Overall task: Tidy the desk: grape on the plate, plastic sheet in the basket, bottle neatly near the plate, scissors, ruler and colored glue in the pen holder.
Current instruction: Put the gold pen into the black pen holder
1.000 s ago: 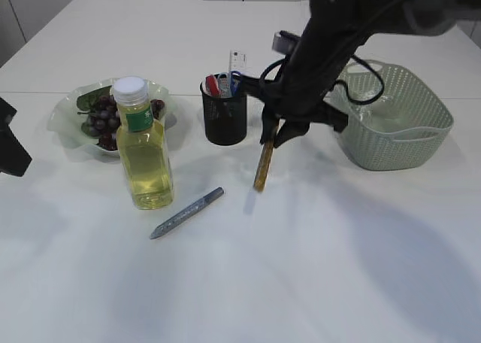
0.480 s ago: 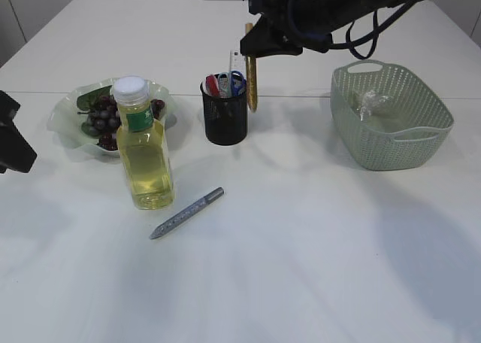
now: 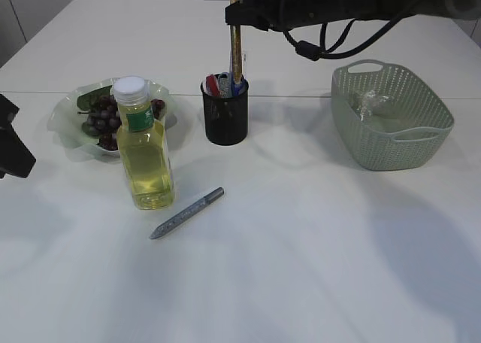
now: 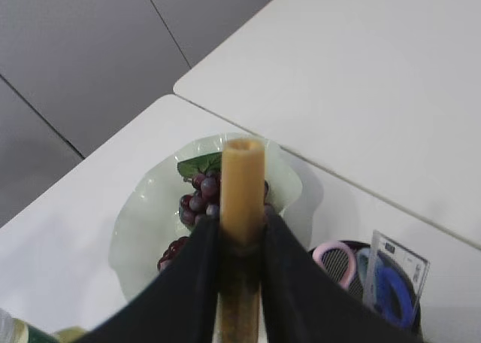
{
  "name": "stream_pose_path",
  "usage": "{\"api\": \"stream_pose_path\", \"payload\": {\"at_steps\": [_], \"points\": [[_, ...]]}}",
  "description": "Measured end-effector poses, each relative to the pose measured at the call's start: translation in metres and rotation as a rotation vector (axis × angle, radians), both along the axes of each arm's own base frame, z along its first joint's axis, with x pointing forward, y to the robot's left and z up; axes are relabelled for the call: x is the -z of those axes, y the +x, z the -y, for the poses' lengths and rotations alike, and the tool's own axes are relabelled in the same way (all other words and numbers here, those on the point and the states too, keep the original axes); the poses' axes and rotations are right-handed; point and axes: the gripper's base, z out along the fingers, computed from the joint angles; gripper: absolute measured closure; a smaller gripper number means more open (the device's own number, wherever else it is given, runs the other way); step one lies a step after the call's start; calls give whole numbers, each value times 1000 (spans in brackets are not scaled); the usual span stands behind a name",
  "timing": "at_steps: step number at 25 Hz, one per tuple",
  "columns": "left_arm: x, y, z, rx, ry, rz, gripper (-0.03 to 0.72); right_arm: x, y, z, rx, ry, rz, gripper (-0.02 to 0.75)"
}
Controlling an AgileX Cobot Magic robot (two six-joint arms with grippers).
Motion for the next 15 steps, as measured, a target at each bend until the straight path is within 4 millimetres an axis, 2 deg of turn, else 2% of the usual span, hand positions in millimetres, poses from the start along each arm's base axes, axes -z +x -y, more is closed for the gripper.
{"api": "stream_pose_path", "payload": {"at_steps": [7,15], "points": [[0,0,0,0,-1,0,449,32,20,-4,-12,-14,153,586],[0,0,0,0,-1,-1,449,52,39,-6,5,-45,266,586]]}}
